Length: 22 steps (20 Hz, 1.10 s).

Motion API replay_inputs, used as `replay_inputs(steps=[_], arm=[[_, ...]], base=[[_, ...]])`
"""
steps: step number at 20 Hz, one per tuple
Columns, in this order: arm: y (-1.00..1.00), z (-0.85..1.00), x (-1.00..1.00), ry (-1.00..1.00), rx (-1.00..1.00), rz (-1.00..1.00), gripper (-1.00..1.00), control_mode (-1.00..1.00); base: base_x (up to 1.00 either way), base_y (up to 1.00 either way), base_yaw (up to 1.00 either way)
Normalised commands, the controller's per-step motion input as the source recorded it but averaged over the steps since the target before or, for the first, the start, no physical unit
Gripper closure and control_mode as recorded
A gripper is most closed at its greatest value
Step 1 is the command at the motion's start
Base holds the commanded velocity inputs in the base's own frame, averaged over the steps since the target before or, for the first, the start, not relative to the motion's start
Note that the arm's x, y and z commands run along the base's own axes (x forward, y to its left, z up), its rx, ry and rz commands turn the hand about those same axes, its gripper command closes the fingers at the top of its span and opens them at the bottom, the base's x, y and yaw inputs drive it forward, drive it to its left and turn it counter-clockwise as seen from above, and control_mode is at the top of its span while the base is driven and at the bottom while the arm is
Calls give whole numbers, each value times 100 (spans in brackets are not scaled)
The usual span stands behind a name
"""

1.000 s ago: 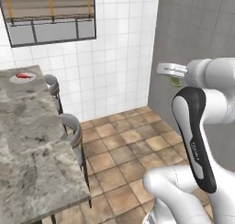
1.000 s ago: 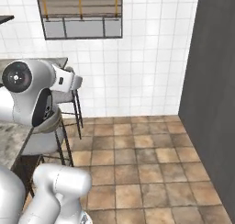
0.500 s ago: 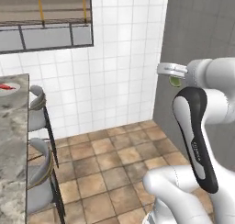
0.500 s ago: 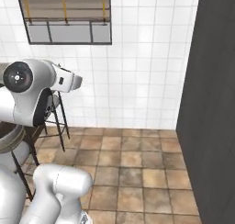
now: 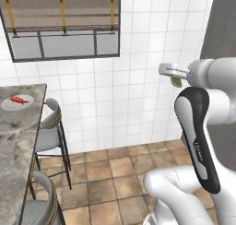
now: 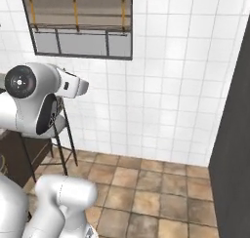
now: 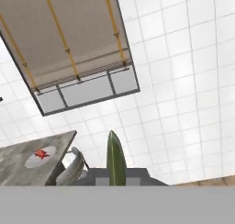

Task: Take the lemon wedge from the fridge and place it on the plate with fish on the dining counter.

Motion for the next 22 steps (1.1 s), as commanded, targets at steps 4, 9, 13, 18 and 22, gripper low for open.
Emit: replay_inputs(steps=[4,9,13,18,22], arm=[[0,0,0,0,0,0,100,100],[0,0,0,0,0,0,100,100],[0,0,0,0,0,0,100,100],[0,0,0,0,0,0,100,100],[0,0,0,0,0,0,100,100]], base=[[100,0,39],[100,0,42],[100,0,56],[85,18,55],[95,37,45]])
